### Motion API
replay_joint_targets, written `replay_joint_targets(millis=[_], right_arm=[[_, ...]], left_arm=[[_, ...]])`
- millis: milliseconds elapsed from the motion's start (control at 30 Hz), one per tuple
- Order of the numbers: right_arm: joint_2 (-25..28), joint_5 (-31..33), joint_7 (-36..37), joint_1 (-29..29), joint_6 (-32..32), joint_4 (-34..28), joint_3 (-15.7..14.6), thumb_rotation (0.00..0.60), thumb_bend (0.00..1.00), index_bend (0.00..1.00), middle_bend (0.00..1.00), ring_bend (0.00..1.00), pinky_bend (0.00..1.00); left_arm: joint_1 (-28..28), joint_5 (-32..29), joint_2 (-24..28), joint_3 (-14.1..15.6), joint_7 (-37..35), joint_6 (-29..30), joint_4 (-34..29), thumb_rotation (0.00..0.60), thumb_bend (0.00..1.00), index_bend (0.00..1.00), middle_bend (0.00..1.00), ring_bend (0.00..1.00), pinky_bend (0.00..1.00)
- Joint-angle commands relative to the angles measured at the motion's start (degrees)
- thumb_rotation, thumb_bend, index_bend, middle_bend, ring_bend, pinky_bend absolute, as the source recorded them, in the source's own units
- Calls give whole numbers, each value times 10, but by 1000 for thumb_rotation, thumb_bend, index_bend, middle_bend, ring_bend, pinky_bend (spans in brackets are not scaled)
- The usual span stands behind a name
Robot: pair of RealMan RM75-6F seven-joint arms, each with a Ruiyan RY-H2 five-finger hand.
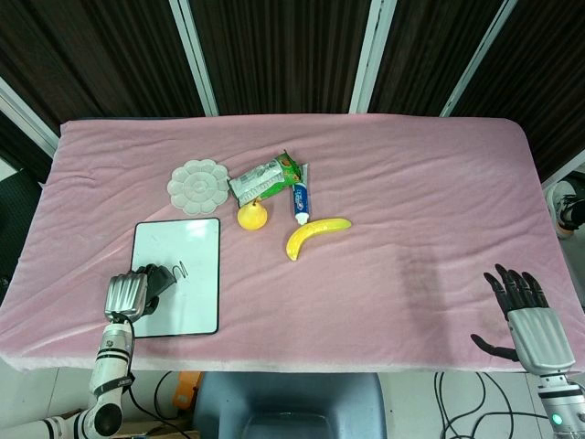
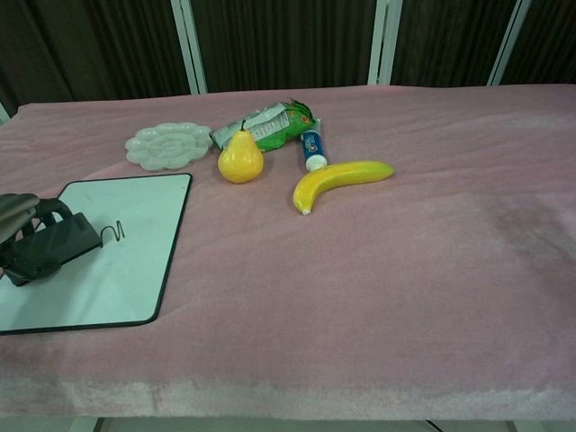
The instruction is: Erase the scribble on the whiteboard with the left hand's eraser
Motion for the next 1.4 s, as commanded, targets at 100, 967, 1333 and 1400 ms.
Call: replay_joint_targets(millis=[100, 967, 1333, 1400], right_arm=[[0, 0, 0, 0, -1, 0, 0, 600, 319, 0, 0, 0, 0], [4, -3, 10, -3, 4, 2, 0, 600, 319, 0, 0, 0, 0], [5, -1, 10, -2, 1, 2, 0, 600, 319, 0, 0, 0, 0], [6, -2, 12, -2, 1, 2, -1, 600, 319, 0, 0, 0, 0]], left_arm=[[-5, -14, -2, -9, 1, -7, 8, 600, 725, 642, 731, 652, 646], [-62, -54, -31, -24, 52, -29, -12, 600, 719, 641, 731, 653, 647], [-89, -103, -48, -46, 62, -40, 42, 600, 718, 640, 730, 653, 647], [-92, -111, -50, -49, 65, -40, 51, 600, 718, 640, 730, 653, 647]])
